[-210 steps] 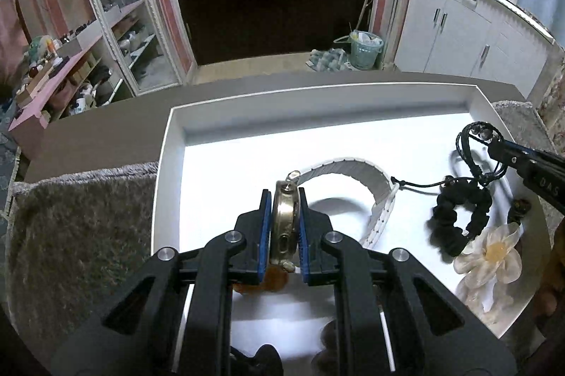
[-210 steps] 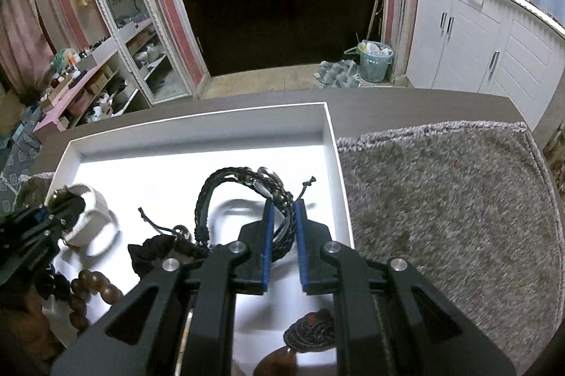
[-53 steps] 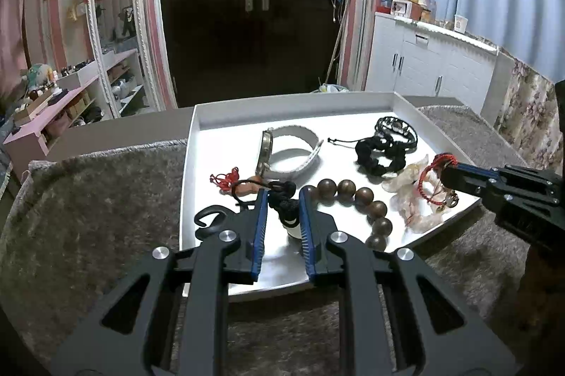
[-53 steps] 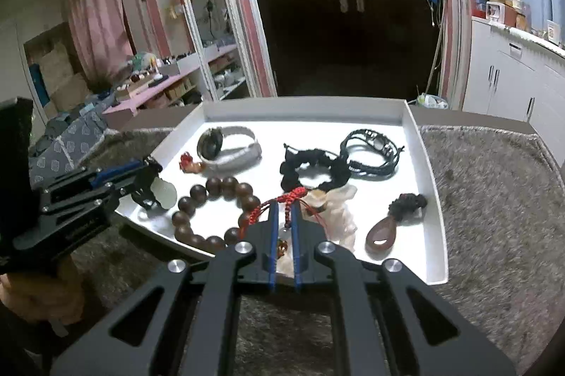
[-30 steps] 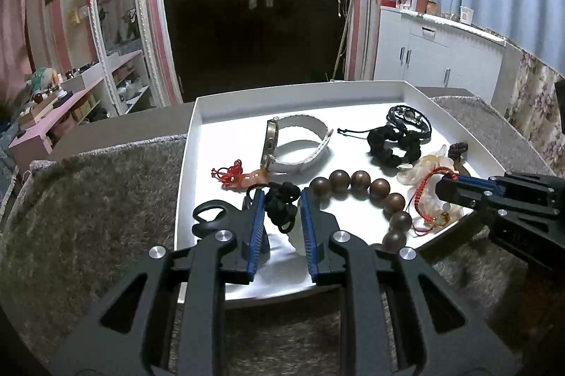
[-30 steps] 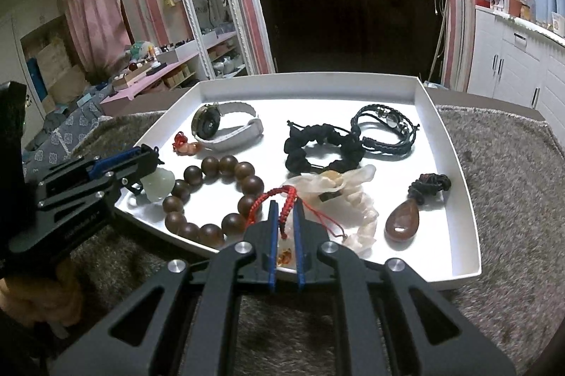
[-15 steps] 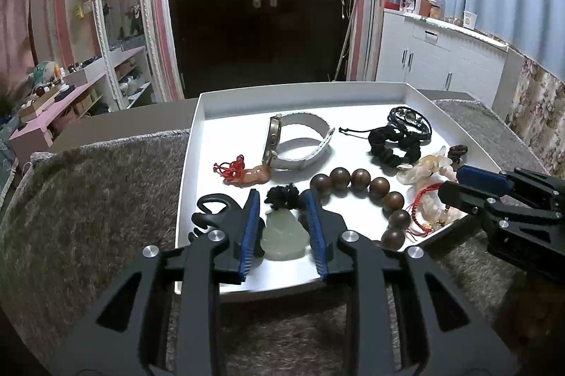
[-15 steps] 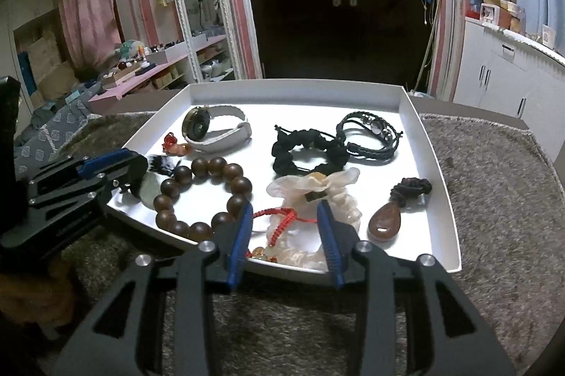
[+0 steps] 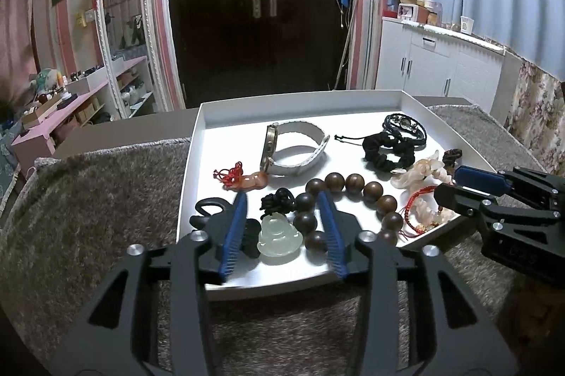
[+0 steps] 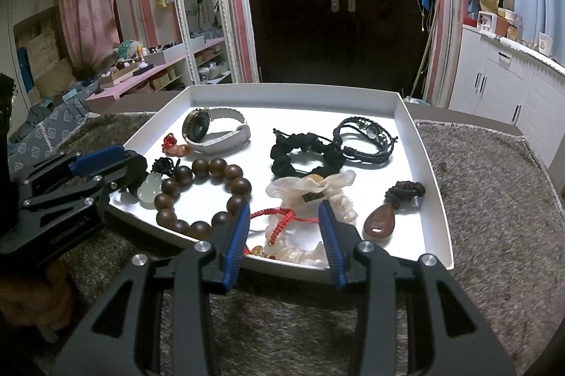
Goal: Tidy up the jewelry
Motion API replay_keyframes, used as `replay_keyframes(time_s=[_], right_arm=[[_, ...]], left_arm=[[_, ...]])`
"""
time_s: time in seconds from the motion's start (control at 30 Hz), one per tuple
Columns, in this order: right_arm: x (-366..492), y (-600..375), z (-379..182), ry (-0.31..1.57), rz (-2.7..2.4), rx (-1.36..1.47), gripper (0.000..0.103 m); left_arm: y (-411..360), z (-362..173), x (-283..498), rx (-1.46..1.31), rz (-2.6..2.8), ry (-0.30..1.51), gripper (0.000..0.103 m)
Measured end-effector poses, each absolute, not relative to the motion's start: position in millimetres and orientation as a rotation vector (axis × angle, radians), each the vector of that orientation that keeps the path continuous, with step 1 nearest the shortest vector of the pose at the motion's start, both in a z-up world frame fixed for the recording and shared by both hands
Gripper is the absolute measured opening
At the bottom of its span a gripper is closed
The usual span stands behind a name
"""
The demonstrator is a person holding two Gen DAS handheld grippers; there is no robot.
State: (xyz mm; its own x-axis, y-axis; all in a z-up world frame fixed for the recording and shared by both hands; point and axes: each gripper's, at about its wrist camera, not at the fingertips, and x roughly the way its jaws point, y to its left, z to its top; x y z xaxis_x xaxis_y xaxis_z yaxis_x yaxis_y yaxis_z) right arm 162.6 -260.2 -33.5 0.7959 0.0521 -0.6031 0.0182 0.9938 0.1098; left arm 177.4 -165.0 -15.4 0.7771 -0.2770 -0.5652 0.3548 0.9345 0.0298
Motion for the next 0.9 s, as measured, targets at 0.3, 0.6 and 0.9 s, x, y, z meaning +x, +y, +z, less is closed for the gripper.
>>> replay_keyframes(time_s=[0.3,0.6,0.9], right_arm=[[154.0,-268.9,-10.4,0.582,-0.082,0.132,0.084],[123.5,-255.8,-16.4,0.564,-0.155,-0.007,0.1],[102.7,-268.6,-17.6,0.506,-0.126,0.04,0.101]], left_arm=[[-147.0,20.3,168.4,0.11,-0.234,0.481,0.098],[-118.5,11.0,147.0,0.258,-0.159,0.492,0.1],[-68.5,1.4,138.8,0.117,-0.168,0.457,0.1]])
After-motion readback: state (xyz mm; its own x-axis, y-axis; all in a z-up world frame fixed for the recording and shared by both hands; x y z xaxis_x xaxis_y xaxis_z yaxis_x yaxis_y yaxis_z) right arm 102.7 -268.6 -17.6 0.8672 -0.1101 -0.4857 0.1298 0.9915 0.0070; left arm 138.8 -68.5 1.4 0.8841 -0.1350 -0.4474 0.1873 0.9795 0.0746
